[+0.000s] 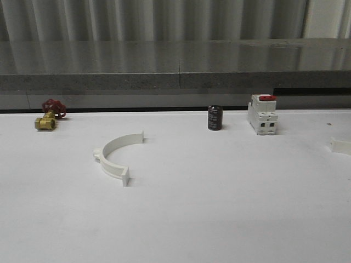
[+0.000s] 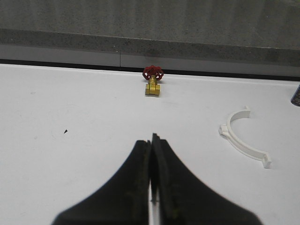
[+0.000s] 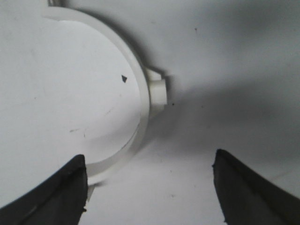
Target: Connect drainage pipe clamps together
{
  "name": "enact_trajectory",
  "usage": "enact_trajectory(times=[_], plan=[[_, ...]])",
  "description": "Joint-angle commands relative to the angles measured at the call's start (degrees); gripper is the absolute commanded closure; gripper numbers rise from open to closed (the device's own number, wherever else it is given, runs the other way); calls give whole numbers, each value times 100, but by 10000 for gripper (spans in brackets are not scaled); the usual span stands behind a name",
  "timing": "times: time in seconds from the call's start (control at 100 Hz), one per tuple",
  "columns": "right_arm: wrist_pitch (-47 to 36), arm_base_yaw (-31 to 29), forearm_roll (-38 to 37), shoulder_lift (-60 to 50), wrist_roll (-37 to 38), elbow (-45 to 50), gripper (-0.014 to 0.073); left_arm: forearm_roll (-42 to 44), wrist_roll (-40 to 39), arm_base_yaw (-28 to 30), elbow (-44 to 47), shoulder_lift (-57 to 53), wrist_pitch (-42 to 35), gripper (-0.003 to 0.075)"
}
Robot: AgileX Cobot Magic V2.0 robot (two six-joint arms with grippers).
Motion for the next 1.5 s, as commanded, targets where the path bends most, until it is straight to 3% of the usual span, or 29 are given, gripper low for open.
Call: enact_trajectory(times=[0.0, 0.09, 0.23, 0.45, 0.52, 0.66, 0.88, 1.17, 1.49], plan=[[-159, -29, 30, 90, -47, -303, 35, 6, -2, 9, -138, 68, -404, 741], [-281, -29, 30, 355, -47, -433, 46, 6, -2, 9, -138, 68, -404, 741], [-568, -29, 30, 613, -47, -506, 152, 6, -2, 9, -138, 68, -404, 741], [-570, -29, 30, 714, -47, -506, 472, 6, -2, 9, -138, 68, -404, 741], [-581, -29, 30, 714, -47, -506, 534, 6, -2, 9, -138, 68, -404, 741], [-595, -29, 30, 709, -47, -595, 540, 6, -2, 9, -138, 68, -404, 741], [197, 151, 118, 474, -30, -963, 536, 6, -2, 9, -138, 68, -404, 741], [772, 1353, 102, 123, 923, -1365, 536, 6, -2, 9, -138, 68, -404, 741], [756, 2605, 104, 459, 2023, -1896, 536, 6, -2, 9, -138, 68, -415, 741]])
